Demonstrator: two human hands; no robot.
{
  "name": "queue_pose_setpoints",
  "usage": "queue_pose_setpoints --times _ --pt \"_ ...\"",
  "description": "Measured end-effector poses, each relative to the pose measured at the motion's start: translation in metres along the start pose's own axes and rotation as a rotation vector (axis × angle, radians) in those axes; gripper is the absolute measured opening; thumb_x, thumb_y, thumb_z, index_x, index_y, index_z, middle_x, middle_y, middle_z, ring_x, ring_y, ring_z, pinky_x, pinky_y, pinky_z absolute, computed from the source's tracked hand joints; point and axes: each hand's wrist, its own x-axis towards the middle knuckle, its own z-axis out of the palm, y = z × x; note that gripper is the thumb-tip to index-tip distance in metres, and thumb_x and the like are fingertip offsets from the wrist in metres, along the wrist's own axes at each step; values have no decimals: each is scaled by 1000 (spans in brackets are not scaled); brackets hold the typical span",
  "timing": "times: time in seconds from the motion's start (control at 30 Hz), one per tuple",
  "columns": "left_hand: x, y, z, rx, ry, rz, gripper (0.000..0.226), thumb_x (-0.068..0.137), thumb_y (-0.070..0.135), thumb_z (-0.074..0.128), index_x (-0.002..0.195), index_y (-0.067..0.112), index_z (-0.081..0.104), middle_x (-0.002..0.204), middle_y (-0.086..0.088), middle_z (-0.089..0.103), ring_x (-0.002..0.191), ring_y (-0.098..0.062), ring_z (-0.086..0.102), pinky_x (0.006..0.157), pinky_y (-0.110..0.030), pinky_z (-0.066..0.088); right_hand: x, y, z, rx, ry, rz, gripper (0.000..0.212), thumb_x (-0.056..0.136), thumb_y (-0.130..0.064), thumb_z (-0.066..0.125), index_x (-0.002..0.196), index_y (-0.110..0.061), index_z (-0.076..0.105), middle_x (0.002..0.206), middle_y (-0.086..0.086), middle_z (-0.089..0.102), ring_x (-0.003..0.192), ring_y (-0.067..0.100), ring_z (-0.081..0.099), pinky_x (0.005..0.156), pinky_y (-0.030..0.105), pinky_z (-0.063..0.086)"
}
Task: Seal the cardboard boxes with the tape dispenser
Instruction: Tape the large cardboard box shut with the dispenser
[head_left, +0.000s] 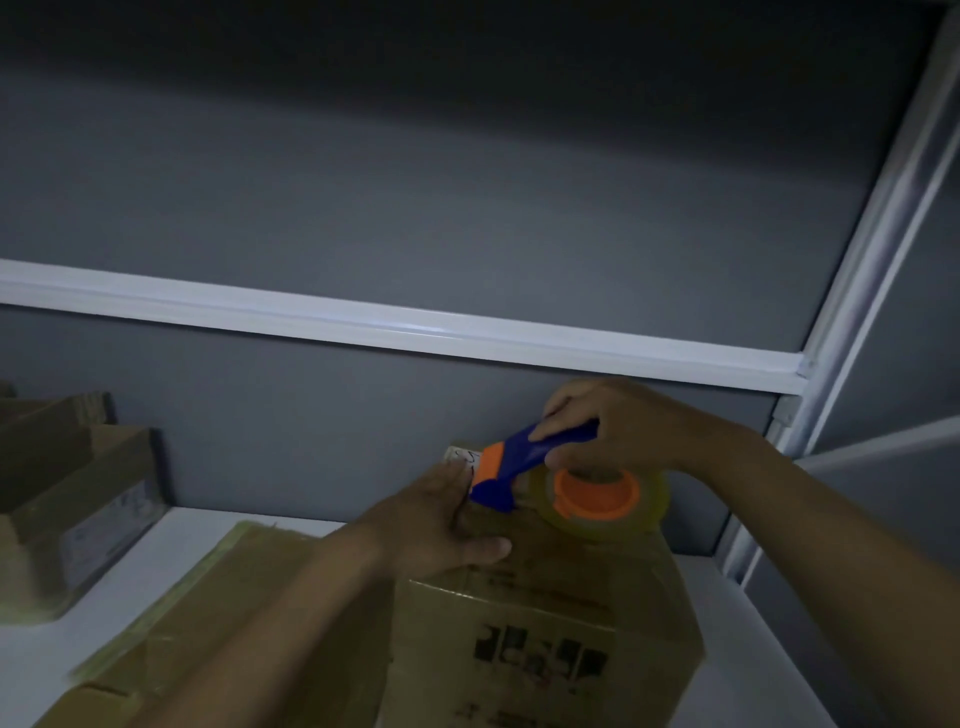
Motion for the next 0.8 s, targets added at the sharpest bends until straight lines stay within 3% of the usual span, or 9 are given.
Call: queue_pose_setpoints --times 0.07,0.23,0.3,0.4,0.57,0.67,0.8 --pt "2 0 0 25 -22 3 82 83 72 51 150 46 11 156 24 10 145 -1 5 117 -27 15 -6 6 -4 17 -3 9 35 83 -47 66 116 -35 68 117 -12 55 101 -3 49 83 10 39" --pt "4 3 2 173 -82 -151 103 81 78 44 155 25 -4 162 10 -6 148 -8 -2 119 -28 7 -44 27 -31 -12 -6 69 32 75 -55 64 107 -47 66 115 -19 59 100 -11 50 80 0 34" --pt "4 4 3 193 -102 -183 105 79 81 40 155 24 -6 162 8 -9 149 -9 -5 121 -31 5 -62 33 -37 -41 -35 106 31 76 -53 67 106 -51 63 117 -21 56 101 -9 50 81 2 35" --pt "7 12 4 280 -139 -205 106 79 83 35 155 23 -7 162 6 -10 149 -11 -4 121 -34 5 -73 35 -22 -106 -103 107 35 83 -50 65 117 -40 65 122 -17 50 102 -3 47 86 10 37" --pt "14 37 0 511 -162 -187 92 89 74 32 156 21 -3 163 0 -9 149 -13 -8 118 -43 -6 -69 38 -4 -259 -13 58 37 88 -56 55 121 -41 62 121 -12 53 103 8 51 86 30 45" --pt "20 61 14 411 -148 -54 89 89 72 36 155 23 2 163 2 -5 149 -13 -7 120 -37 -1 -70 43 -1 -360 0 66 40 88 -62 50 124 -47 57 120 -14 52 101 9 50 78 26 40" --pt "30 62 40 393 -124 -55 106 70 91 14 154 29 -10 160 10 -16 146 -7 -18 120 -41 -7 -74 46 -4 -310 -4 68 40 87 -61 54 124 -46 58 117 -12 55 99 8 53 79 27 43"
